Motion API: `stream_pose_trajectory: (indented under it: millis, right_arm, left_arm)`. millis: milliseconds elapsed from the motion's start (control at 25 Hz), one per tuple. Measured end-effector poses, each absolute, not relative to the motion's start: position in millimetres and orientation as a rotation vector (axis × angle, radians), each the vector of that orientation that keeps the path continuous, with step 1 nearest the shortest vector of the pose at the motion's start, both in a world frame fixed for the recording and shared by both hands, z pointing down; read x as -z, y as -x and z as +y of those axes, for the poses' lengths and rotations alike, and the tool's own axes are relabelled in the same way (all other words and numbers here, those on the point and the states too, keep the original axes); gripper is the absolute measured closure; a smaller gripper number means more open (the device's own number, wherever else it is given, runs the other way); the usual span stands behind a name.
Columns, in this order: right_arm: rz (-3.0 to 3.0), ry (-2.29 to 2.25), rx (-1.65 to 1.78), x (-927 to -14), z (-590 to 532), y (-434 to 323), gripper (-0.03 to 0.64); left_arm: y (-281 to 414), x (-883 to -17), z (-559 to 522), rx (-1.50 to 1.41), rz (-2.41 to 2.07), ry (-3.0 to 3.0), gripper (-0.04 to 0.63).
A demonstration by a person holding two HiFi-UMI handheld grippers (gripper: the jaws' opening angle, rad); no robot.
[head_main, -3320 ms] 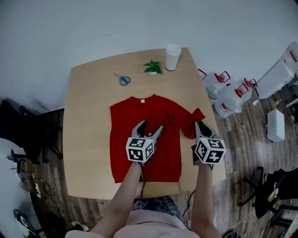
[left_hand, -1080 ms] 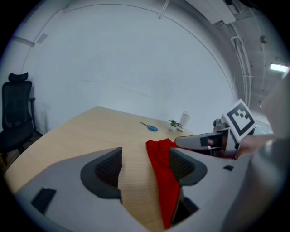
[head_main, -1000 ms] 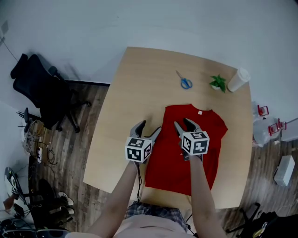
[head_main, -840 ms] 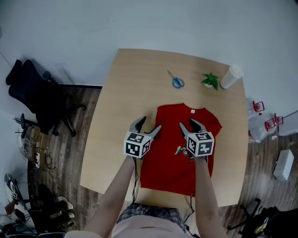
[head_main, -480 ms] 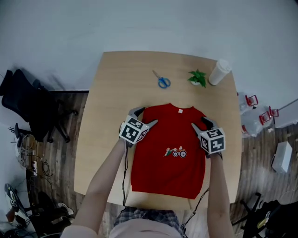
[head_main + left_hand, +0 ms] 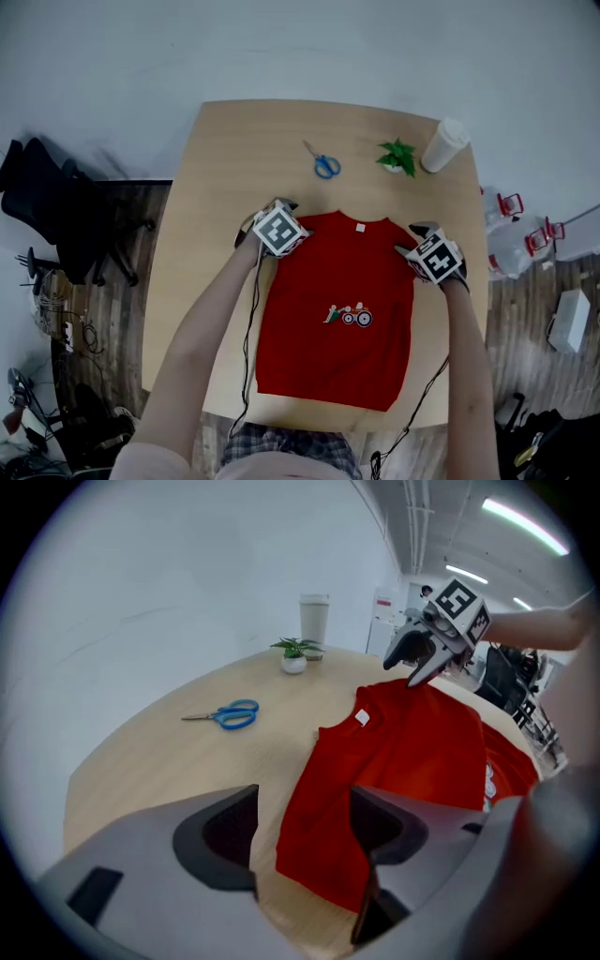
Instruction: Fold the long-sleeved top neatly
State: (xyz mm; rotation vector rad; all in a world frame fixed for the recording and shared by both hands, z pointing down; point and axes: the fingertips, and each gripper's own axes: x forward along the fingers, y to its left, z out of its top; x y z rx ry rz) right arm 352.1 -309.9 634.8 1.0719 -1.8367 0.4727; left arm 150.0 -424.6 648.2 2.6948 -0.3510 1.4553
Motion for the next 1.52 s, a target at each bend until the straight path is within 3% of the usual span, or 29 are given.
stream_pose_trajectory:
  millis: [520,640,720,800,1120,1520]
  right_arm:
    - [-1.775,-0.921,-0.571,-674,-314,-360,0.397]
    - [-1.799,-0.907,-0.598,-675,-310,-353,0.469]
    - [-1.802,-0.915,-0.593,-674,-309,-352,0.543]
    - [-1.802,-0.931,-0.578,-672,-308,-354,0.574]
    - [-1.798,-1.161,-0.456,-621,-331,-373,0.578]
    - [-1.94,-1.097,-0.27,-547,-262,-327,0.578]
  left_arm:
    - [-170,-672,-426,-1.627,-0.175,-2.654,0.415]
    - [-167,-674,-412,-1.627,-0.118,-2.623,0.498]
    - [-170,-673,-409,-1.641,-0.102,-2.652,0.533]
    - [-170,-671,-409,-1.671,-0.11,-2.673,0.555]
    - [-183,-610,-436,-1.501,-0.365,-2.9,0.565]
    - [-142,-555,-361,-1.469,-0.174,-3.068,0.568]
